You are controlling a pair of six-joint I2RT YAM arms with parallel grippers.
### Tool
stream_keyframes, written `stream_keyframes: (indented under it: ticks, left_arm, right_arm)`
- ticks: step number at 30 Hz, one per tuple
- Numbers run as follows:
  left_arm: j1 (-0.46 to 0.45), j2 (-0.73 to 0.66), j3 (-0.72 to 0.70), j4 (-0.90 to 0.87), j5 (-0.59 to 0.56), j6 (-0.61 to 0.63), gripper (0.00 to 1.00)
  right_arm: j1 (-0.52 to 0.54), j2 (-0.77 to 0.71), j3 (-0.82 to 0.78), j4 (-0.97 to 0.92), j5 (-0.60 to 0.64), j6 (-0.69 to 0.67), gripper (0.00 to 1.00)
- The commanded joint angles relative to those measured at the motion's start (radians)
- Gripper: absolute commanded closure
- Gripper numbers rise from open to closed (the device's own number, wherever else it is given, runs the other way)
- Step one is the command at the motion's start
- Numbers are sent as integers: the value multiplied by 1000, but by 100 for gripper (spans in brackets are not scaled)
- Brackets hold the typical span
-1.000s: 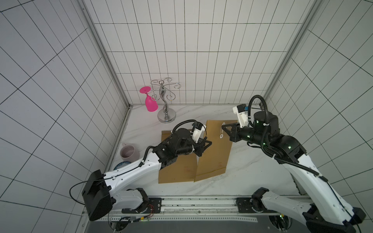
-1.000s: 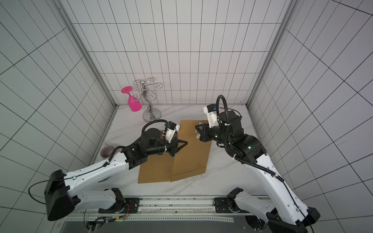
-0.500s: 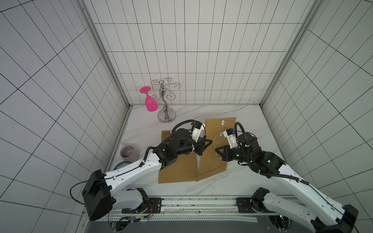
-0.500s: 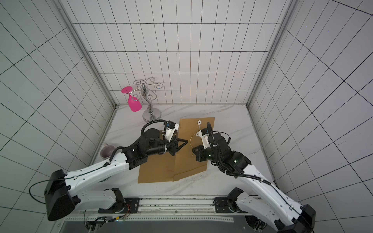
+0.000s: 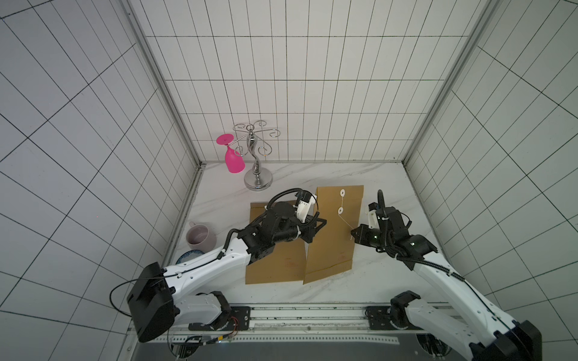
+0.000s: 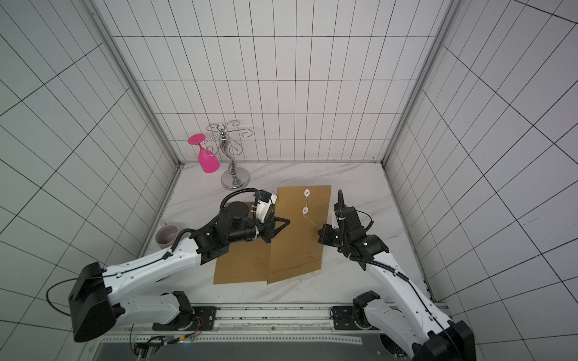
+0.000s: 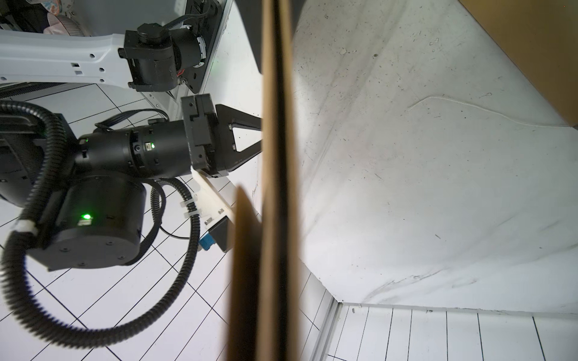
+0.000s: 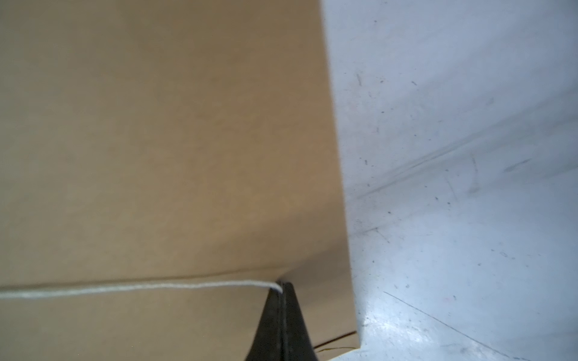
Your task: Open the file bag
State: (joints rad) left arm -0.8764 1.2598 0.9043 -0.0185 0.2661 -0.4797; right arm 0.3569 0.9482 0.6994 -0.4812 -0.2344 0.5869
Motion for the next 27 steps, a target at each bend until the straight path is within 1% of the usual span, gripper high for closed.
stream_keyframes:
  ticks: [1,6,12,15,18,22,24,27]
  left_arm:
    - [1,-10,-13,32,-13,-2,100]
    - [2,-5,-32,31,-5,-5,100]
    - [2,4,-43,31,8,-8,100]
    - [2,15,-50,44,15,-13,100]
    - [2,28,-50,51,18,-17,100]
    - [2,34,-58,63,13,-25,100]
    - [2,33,-65,76,11,-31,100]
    - [2,33,-70,87,4,-36,100]
  right_arm:
    - [-66,-1,1,-29,7,-15,100]
    - [-155,1,128,-80,-7,-49,100]
    - [-158,52,384,-154,-38,-110,100]
    - [-140,94,516,-183,-61,-133,100]
    - [-82,137,616,-200,-62,-149,100]
    - [56,181,695,-199,-21,-152,100]
    - [119,188,693,-174,-19,-133,100]
    - [187,176,634,-96,-38,-74,100]
